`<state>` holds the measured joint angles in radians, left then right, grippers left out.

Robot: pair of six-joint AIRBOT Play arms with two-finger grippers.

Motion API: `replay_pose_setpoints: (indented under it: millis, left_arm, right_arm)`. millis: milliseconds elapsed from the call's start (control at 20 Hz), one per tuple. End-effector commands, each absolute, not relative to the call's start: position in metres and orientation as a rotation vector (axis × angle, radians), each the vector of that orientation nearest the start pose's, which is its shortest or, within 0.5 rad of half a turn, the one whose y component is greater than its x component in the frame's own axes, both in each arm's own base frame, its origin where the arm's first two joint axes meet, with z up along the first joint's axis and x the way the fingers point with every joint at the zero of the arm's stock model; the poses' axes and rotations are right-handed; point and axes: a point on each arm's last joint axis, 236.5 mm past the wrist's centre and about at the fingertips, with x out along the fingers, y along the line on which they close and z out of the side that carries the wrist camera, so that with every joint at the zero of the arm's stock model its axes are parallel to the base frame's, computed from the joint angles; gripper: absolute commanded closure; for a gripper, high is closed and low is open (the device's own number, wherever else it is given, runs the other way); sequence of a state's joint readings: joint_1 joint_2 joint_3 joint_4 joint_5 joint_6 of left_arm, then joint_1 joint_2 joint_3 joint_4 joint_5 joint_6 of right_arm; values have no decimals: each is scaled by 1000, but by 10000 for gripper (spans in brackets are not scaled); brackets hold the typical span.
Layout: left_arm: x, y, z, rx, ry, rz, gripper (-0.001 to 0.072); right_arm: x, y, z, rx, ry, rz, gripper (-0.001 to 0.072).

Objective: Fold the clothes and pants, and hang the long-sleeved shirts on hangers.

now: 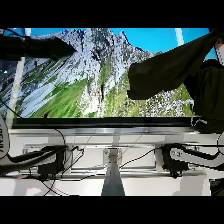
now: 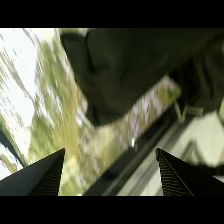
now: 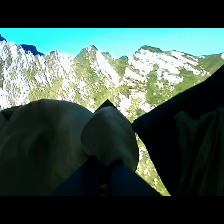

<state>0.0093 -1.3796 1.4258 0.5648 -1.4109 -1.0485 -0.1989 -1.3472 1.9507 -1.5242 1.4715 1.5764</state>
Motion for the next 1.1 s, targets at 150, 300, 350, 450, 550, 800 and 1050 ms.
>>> replay_pose_setpoints:
  millis: [150, 300, 350, 450, 550, 800, 1050]
  left_arm:
    - [367, -314, 32, -187, 1173, -1002, 73]
    - [357, -353, -33, -215, 1287, -955, 233]
    - [345, -363, -55, -198, 1335, -965, 224]
    - [327, -376, -85, -186, 1411, -978, 224]
    - [325, -384, -95, -217, 1422, -971, 224]
    - [358, -393, -95, -290, 1314, -890, 224]
    - [356, -401, -110, -303, 1347, -880, 224]
  right_arm:
    - [439, -76, 260, 103, 808, -140, 694]
    - [438, -73, 259, 96, 812, -123, 694]
    - [439, -70, 259, 104, 812, -111, 694]
    - [440, -64, 260, 114, 809, -89, 694]
    - [440, -60, 260, 101, 807, -63, 694]
    - [442, -57, 261, 108, 801, -51, 694]
    - [442, -57, 261, 108, 800, -51, 694]
